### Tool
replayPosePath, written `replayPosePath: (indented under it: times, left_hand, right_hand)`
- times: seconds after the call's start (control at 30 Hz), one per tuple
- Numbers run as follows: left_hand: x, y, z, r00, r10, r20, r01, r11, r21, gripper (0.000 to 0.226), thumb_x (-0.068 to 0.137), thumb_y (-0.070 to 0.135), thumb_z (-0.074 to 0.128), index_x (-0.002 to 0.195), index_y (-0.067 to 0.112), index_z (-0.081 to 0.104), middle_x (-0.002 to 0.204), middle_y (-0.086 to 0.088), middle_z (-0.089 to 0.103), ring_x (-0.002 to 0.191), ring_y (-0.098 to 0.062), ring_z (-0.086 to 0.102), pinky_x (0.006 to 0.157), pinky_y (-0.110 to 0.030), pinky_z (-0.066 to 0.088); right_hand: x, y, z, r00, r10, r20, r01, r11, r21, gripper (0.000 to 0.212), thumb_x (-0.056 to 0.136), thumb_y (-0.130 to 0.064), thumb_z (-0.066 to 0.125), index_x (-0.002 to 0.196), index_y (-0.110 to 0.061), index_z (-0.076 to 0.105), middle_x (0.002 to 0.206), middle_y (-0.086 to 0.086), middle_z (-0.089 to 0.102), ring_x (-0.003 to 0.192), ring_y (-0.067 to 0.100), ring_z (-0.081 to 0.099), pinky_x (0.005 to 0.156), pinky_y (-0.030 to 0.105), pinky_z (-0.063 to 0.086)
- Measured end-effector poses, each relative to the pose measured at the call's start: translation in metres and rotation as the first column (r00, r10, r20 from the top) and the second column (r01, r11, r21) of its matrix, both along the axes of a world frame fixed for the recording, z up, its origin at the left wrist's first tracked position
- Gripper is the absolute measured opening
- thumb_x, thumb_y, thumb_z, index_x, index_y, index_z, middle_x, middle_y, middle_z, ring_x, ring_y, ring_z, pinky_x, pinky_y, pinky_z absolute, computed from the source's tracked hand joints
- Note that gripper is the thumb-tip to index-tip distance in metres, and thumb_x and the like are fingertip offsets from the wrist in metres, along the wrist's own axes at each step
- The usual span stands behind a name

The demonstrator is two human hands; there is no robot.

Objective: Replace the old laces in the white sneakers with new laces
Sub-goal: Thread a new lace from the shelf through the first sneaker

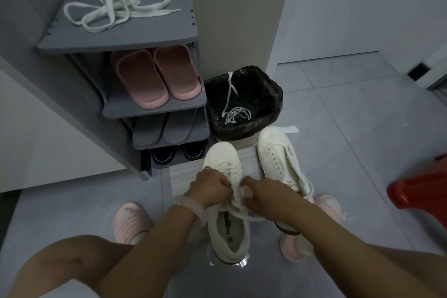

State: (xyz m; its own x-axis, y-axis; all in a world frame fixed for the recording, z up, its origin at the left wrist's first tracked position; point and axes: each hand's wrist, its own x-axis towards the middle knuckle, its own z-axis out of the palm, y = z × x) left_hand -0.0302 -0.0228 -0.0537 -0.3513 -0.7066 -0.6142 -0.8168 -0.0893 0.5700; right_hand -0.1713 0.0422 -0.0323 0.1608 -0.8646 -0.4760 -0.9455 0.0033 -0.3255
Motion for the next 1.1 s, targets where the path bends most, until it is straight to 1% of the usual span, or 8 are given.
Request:
replayPosePath:
  times: [0.23,0.33,0.43,0.57,0.7,0.87,1.0,1.1]
  left_hand:
    - [-0.007,0.0,0.009,0.954,0.3,0.017,-0.297,0.93,0.216,0.057,0.05,0.031,0.053,0.1,0.005,0.06,0.114,-0.012,0.059,0.106,-0.025,0.055,0.077,-0.028,0.049]
    - [-0.005,-0.003,0.018,0.936,0.348,-0.045,-0.322,0.903,0.285,0.024,0.068,0.02,0.059,0.089,0.009,0.061,0.091,-0.006,0.061,0.083,-0.016,0.055,0.058,-0.022,0.038]
    - [0.003,-0.008,0.039,0.904,0.38,-0.195,-0.295,0.886,0.359,0.01,0.075,0.025,0.059,0.074,0.015,0.061,0.075,0.002,0.057,0.078,-0.011,0.05,0.065,-0.025,0.035]
    - [0.028,-0.022,0.092,0.821,0.374,-0.431,-0.254,0.916,0.311,0.044,0.089,0.02,0.051,0.045,0.022,0.047,0.06,0.006,0.052,0.072,-0.01,0.048,0.072,-0.027,0.034]
    - [0.073,-0.035,0.146,0.624,0.381,-0.682,-0.259,0.925,0.279,0.037,0.082,0.022,0.049,0.045,0.018,0.054,0.06,0.002,0.061,0.066,-0.01,0.061,0.081,-0.028,0.049]
    - [0.095,-0.038,0.127,0.924,0.244,-0.293,-0.314,0.924,-0.219,0.038,0.096,0.025,0.044,0.067,0.004,0.057,0.066,-0.006,0.058,0.063,-0.015,0.052,0.065,-0.022,0.04]
    - [0.077,-0.027,0.106,0.817,0.404,-0.412,-0.394,0.912,0.114,0.034,0.1,0.018,0.037,0.073,0.009,0.055,0.052,-0.005,0.051,0.04,-0.008,0.05,0.049,-0.021,0.05]
    - [0.056,-0.01,0.102,0.613,0.516,-0.599,-0.265,0.848,0.459,0.024,0.099,0.012,0.035,0.088,0.006,0.055,0.06,-0.006,0.063,0.054,-0.015,0.063,0.063,-0.03,0.057]
  right_hand:
    - [0.015,0.002,0.001,0.99,-0.047,0.136,0.048,0.999,-0.007,0.047,0.091,-0.034,0.051,0.132,-0.02,0.031,0.085,0.008,0.057,0.076,0.026,0.057,0.063,0.029,0.041]
    - [0.017,0.001,0.0,0.989,-0.046,0.138,0.043,0.999,0.028,0.047,0.092,-0.031,0.049,0.133,-0.02,0.029,0.078,0.003,0.049,0.071,0.02,0.05,0.062,0.028,0.039]
    - [0.016,-0.003,-0.001,0.988,-0.038,0.151,0.027,0.997,0.075,0.048,0.092,-0.032,0.049,0.134,-0.023,0.028,0.08,0.002,0.049,0.073,0.02,0.05,0.066,0.03,0.041]
    - [0.015,-0.005,-0.002,0.976,-0.063,0.207,0.038,0.992,0.119,0.043,0.092,-0.031,0.05,0.131,-0.025,0.031,0.073,-0.002,0.048,0.071,0.019,0.05,0.066,0.029,0.041]
    - [0.015,-0.006,-0.007,0.969,-0.064,0.24,0.037,0.993,0.112,0.043,0.092,-0.031,0.05,0.131,-0.026,0.034,0.068,-0.006,0.042,0.059,0.012,0.042,0.057,0.026,0.037]
    - [0.014,-0.008,-0.005,0.961,-0.086,0.262,0.052,0.99,0.134,0.044,0.09,-0.031,0.054,0.131,-0.028,0.036,0.082,-0.002,0.05,0.073,0.014,0.049,0.067,0.025,0.039]
    - [0.017,-0.013,-0.005,0.98,-0.038,0.196,0.055,0.995,-0.082,0.034,0.089,-0.035,0.056,0.122,-0.025,0.053,0.094,-0.002,0.054,0.087,0.015,0.053,0.078,0.029,0.045]
    - [0.027,-0.017,0.008,0.884,-0.093,0.459,0.214,0.952,-0.22,0.013,0.088,-0.03,0.06,0.089,-0.02,0.067,0.08,-0.004,0.053,0.074,0.007,0.05,0.071,0.027,0.042]
